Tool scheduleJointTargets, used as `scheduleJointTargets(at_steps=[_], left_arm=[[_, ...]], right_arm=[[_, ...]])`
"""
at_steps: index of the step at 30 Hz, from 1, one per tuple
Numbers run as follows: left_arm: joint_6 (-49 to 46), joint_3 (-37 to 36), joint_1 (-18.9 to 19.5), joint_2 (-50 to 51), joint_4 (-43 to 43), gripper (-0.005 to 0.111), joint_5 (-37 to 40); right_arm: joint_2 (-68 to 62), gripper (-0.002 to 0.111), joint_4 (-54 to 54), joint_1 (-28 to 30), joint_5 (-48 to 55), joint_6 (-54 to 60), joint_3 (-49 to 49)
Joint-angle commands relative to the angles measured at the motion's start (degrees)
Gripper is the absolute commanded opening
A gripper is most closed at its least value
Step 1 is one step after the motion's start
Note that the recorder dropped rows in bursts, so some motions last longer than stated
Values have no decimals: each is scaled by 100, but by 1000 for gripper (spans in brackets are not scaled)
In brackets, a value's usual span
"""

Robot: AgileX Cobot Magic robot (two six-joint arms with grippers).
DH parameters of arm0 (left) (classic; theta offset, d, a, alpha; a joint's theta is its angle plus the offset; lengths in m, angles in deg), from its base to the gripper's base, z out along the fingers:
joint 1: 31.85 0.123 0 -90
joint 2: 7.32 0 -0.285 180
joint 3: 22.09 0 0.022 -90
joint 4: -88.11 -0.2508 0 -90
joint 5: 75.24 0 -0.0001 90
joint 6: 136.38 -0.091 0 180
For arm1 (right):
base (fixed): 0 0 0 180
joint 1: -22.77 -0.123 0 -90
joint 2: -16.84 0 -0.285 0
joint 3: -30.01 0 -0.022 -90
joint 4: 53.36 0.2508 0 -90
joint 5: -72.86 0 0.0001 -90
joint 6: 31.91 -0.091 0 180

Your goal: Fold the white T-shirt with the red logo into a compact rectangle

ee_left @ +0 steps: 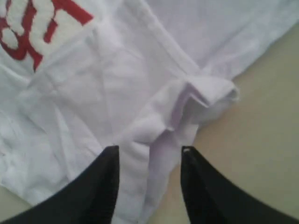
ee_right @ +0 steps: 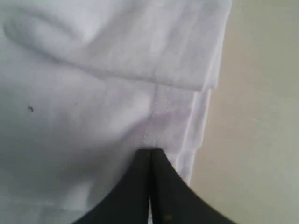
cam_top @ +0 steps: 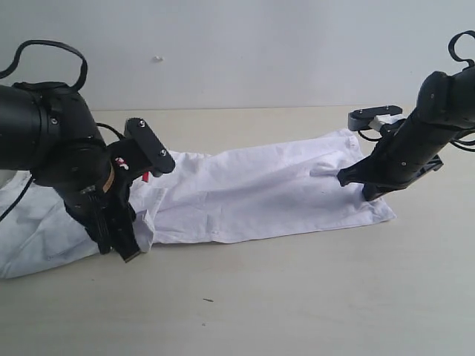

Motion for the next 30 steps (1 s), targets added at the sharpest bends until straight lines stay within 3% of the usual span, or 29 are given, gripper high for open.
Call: scheduleJointTargets(at_steps=[1, 6, 13, 21, 25, 30], left_arm=[[-112, -281, 261, 8, -5, 48, -47], [1314, -449, 601, 16, -1339, 48, -334], [99, -449, 746, 173, -461, 48, -474], [53, -425, 708, -79, -202, 48, -461], [-843, -523, 708, 14, 572, 48, -763], [-413, -519, 800, 230, -11, 48, -806]], right_arm=[[-14, 0, 151, -8, 163, 49, -15], [-14, 0, 148, -8, 136, 73, -15], [-14, 0, 148, -8, 88, 145, -15], [-14, 0, 148, -8, 88, 145, -15], [-14, 0, 148, -8, 88, 145, -15], [-14, 0, 148, -8, 88, 145, -15]])
